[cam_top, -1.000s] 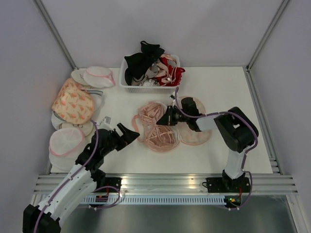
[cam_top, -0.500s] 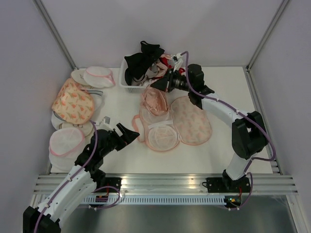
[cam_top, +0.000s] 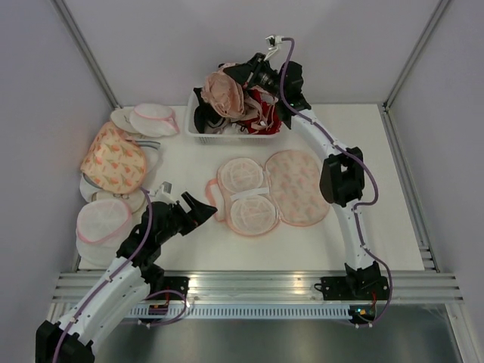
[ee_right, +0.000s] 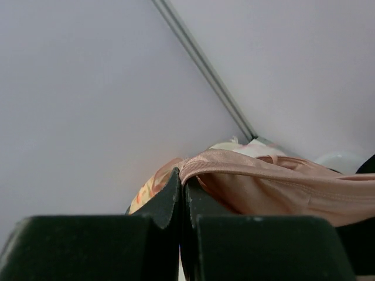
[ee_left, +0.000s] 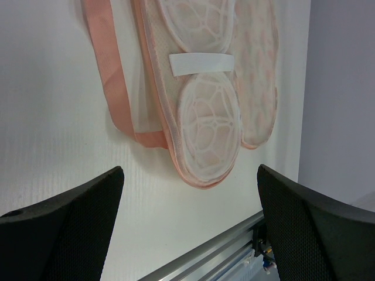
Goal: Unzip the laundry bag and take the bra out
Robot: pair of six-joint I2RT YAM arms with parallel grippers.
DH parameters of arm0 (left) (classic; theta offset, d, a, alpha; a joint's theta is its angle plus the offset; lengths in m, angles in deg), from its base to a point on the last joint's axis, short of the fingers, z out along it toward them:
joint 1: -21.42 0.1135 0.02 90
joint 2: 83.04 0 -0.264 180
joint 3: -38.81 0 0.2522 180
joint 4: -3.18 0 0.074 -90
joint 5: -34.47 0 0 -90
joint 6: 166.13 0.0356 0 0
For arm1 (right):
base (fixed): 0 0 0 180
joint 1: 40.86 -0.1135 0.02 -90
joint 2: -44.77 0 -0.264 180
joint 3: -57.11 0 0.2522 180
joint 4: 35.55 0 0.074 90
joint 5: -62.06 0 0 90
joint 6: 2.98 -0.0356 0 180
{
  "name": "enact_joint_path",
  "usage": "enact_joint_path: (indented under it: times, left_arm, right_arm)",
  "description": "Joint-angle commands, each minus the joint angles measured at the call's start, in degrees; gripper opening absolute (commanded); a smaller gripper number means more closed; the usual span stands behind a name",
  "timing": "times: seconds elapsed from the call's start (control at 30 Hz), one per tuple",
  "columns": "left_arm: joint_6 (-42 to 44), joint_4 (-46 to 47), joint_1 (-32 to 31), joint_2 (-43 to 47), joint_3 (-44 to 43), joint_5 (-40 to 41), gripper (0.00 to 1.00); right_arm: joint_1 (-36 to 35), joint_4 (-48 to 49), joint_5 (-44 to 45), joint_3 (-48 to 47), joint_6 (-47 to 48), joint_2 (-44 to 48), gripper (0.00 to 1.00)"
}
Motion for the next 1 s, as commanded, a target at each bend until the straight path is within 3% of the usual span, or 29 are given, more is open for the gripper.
enact_joint_path:
  times: [0.0,0.13,0.23,0.33,0.47,0.5,0.53,0.57,0.6,0.63,0.7,0.83,0.97]
  left_arm:
    - [-0.28,0.22,0.29,0.94,1.02,0.56,0.97]
    - [-0.46,-0.92,0.29,2.17,1.38,0.65,0.97]
    - [-0.28,-1.45,0.29,2.53,1.47,1.27,0.97]
    - [-0.19,-1.37,0.29,2.18,1.47,1.71,0.97]
    - [-0.11,-1.01,0.38,1.30,1.47,1.79,0.97]
    - [-0.02,-1.10,0.38,1.12,1.47,1.71,0.97]
    - [-0.02,-1.10,0.38,1.12,1.47,1.53,0.97]
    - [0.07,-1.28,0.38,1.12,1.47,1.36,0.97]
    - [0.16,-1.28,0.30,1.12,1.47,1.44,0.97]
    - [0.07,-1.28,0.29,1.29,1.47,1.53,0.97]
    - [-0.02,-1.45,0.38,1.47,1.29,1.71,0.97]
    - [-0.02,-2.24,0.38,2.35,1.03,1.62,0.97]
    - [-0.11,-3.47,0.38,3.84,1.03,1.97,0.97]
  right_arm:
    - [-0.05,11.36,6.54,-5.74,-3.90,-6.49,0.00]
    - [-0.14,13.26,14.89,-7.22,-1.00,-11.40,0.00]
    - [-0.49,6.52,21.83,-11.25,1.90,-15.53,0.01]
    - [-0.75,-3.69,30.44,-12.51,7.43,-18.36,0.16]
    - [-0.67,-15.28,40.89,-10.93,10.78,-19.24,0.00]
    - [-0.58,-16.00,42.14,-10.14,11.48,-18.81,0.02]
    - [-0.49,-16.45,42.58,-8.65,12.44,-18.28,0.10]
    - [-0.49,-17.41,42.85,-8.12,13.32,-17.84,0.37]
    - [-0.66,-17.42,42.15,-6.63,14.55,-16.62,0.48]
    - [-0.58,-17.07,41.45,-5.83,15.52,-15.82,0.64]
    - [-0.49,-15.84,40.40,-3.82,17.28,-13.37,0.80]
    - [-0.49,-15.57,39.34,-3.89,19.57,-10.11,0.89]
    - [-0.40,-16.71,38.72,-4.51,22.29,-6.68,0.91]
